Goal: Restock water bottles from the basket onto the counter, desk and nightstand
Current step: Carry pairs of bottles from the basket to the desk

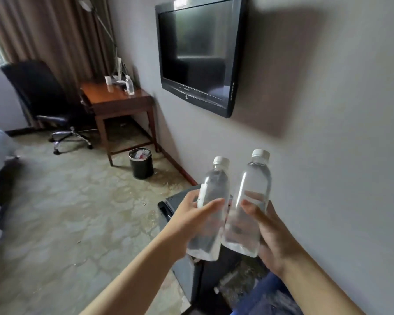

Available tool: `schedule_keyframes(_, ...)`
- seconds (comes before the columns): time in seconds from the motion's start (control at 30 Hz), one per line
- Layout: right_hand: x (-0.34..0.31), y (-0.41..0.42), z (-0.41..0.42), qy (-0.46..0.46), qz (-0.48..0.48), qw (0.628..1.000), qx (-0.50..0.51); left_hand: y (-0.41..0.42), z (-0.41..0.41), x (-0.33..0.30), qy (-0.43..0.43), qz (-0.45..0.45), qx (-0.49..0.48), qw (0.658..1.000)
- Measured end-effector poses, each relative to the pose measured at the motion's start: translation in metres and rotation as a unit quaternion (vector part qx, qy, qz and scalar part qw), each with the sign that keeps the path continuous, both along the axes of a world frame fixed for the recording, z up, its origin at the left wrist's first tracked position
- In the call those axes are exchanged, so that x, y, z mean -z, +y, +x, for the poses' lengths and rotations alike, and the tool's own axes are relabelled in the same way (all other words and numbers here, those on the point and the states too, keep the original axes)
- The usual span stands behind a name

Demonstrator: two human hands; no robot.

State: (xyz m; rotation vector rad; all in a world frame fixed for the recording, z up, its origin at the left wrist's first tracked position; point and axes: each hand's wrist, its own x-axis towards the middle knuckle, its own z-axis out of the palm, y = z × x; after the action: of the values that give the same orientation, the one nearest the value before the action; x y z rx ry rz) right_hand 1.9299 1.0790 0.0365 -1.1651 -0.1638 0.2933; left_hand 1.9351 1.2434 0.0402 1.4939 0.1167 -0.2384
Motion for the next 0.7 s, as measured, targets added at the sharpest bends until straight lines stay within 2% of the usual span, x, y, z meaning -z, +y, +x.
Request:
schedule_keyframes(0.1, -0.001, 0.065, 0.014, -0.012, -0.03, 0.999, -0.006, 0.059, 0.01, -0.004, -0.038, 0.01, -0.052, 0.998)
schedule_keyframes(0.2, -0.01, 0.127, 0.03, -0.044, -0.09, 0.994, -0.048, 0.123, 0.025, -0.01, -0.063, 0.006, -0.04, 0.997)
schedule_keyframes(0.3, -0.018, 0.189, 0.055, -0.048, -0.135, 0.986, -0.085, 0.191, 0.039, -0.013, -0.044, -0.015, -0.032, 0.998)
schedule_keyframes(0.47, -0.022, 0.269, 0.097, -0.038, -0.142, 0.981, -0.129, 0.287, 0.063, -0.014, -0.006, -0.097, -0.029, 0.995)
schedule_keyframes(0.7, -0.02, 0.356, 0.166, -0.027, -0.138, 0.975, -0.171, 0.368, 0.124, -0.008, -0.06, -0.136, -0.105, 0.983)
